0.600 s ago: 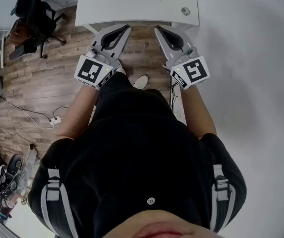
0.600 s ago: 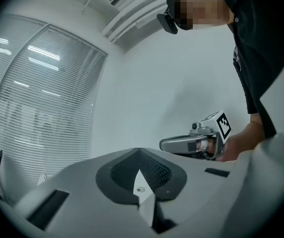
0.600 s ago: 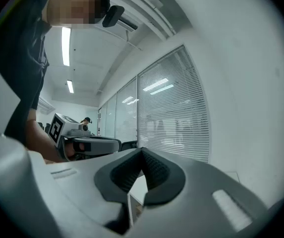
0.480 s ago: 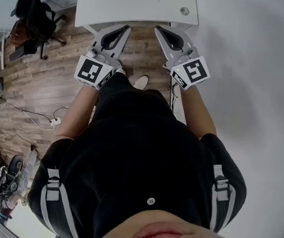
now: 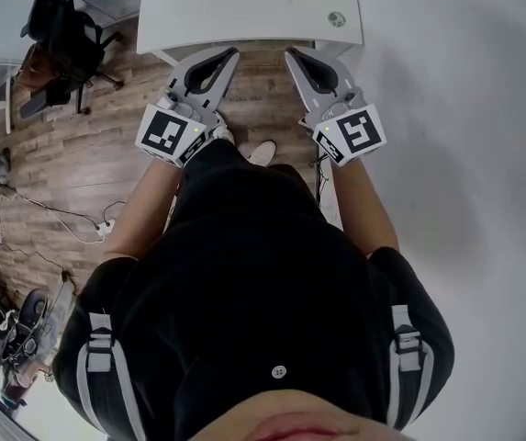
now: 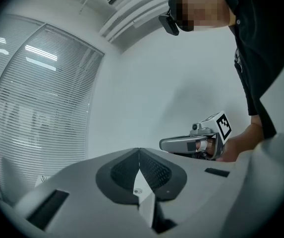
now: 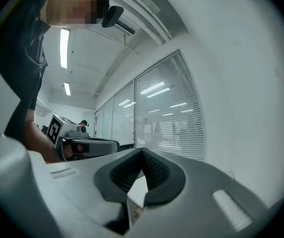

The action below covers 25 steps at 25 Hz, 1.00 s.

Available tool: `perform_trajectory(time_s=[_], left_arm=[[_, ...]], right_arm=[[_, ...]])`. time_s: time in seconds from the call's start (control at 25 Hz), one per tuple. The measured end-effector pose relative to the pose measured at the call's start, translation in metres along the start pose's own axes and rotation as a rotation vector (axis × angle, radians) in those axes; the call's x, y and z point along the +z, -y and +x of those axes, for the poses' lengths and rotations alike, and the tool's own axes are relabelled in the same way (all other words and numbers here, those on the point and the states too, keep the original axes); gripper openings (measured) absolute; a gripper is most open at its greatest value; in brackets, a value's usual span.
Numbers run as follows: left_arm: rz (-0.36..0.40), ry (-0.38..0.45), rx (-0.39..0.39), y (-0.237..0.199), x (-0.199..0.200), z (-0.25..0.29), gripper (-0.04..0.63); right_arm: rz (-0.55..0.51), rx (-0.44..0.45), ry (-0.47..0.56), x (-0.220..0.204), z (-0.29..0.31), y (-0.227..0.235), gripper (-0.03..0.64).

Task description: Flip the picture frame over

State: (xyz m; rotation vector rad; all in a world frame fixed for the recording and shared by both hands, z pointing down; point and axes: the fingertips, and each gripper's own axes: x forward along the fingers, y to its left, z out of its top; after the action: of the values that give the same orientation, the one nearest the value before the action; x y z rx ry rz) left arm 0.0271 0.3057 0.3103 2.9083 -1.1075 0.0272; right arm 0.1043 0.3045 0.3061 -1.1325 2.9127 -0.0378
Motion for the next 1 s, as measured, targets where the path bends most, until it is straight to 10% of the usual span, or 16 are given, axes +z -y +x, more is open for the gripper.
perform_trajectory(time_s=[0.68,1.0], left_arm=[[-0.002,-0.007,0.016,-0.015,-0.001,0.02,0.009],[-0.012,-0.013,0.045,-0.073,-0.016,0.046,0.191]], right_arm=[[0.0,-0.002,0.0,-0.002,0.015,0.02,0.013],[0.009,-0.029,-0.024,-0.012,0.06,0.054,0.221]])
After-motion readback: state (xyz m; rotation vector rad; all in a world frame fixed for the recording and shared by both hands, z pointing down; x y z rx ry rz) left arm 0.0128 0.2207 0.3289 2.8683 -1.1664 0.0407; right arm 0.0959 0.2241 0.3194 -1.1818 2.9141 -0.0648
